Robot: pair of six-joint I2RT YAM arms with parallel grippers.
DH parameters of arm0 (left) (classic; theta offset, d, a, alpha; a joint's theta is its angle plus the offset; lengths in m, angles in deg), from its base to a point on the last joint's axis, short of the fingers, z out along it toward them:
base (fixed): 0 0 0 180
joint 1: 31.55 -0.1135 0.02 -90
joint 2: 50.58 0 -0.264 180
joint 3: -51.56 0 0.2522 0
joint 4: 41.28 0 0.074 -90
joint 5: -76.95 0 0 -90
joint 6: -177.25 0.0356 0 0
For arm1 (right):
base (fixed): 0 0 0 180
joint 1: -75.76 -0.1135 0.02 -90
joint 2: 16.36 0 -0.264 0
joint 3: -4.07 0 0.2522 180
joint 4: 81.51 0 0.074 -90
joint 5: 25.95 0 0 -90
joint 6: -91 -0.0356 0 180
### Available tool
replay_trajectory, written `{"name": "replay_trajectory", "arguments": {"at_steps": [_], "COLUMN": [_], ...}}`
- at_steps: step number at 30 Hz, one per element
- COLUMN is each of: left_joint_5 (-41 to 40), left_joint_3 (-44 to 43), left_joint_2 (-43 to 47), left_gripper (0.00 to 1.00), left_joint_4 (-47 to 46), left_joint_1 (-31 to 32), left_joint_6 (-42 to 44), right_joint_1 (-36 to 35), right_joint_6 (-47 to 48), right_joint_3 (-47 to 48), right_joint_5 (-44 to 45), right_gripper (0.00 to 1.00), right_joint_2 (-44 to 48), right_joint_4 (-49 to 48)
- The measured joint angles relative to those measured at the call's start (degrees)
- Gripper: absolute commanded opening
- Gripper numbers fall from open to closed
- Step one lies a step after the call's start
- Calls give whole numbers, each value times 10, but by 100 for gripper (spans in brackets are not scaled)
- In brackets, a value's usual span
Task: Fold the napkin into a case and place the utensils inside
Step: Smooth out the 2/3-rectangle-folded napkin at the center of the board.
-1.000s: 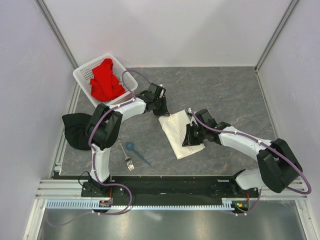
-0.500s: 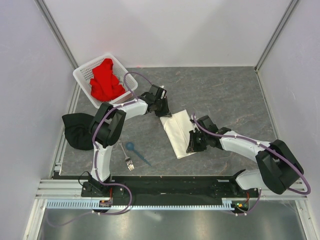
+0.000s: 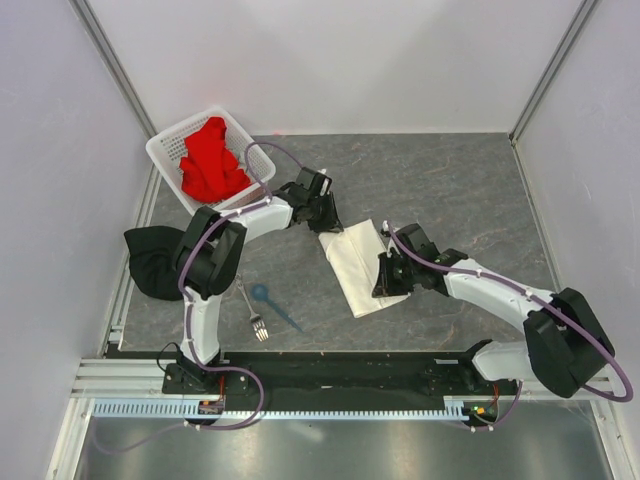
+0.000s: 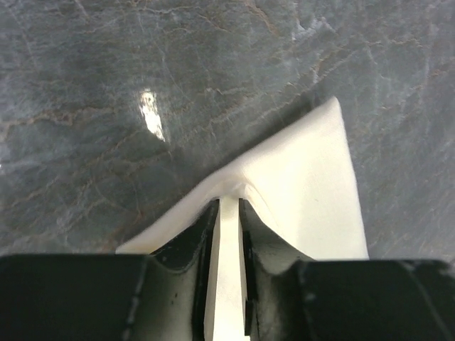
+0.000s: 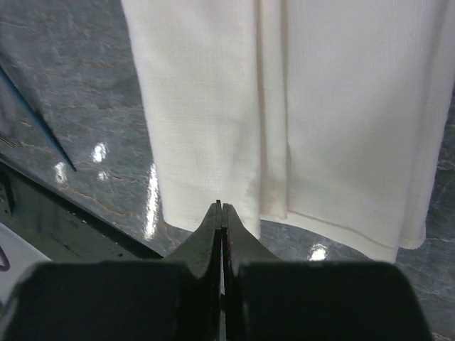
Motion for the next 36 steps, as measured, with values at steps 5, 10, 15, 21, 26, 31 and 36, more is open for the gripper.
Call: {"name": "replay_trajectory", "arguments": {"at_steps": [5, 10, 15, 21, 26, 31, 36], "left_joint_5": [-2, -1, 5, 8, 11, 15, 16], "left_joint_3": [30, 81, 117, 128, 128, 128, 128], "left_joint_2": [67, 120, 102, 66, 60, 58, 58], "left_gripper": [17, 9, 8, 6, 6, 6, 6], "left_joint_4": [12, -5, -28, -45, -63, -70, -70], "left_joint_1": [2, 6, 6, 6, 4, 1, 0], "left_joint_6": [0, 0, -1, -3, -5, -5, -5], "right_joint_1": [0, 0, 0, 0, 0, 1, 0], "right_joint_6": [0, -8, -17, -23, -29, -42, -42], "right_joint_3": [30, 32, 61, 122, 121, 89, 80], "right_joint_5": [-8, -51, -95, -129, -146, -165, -167], "right_gripper": [0, 0, 0, 0, 0, 0, 0], "right_joint_2": [4, -13, -80, -182, -233, -264, -247], "right_joint_4": [0, -30, -76, -133, -179, -225, -225]}}
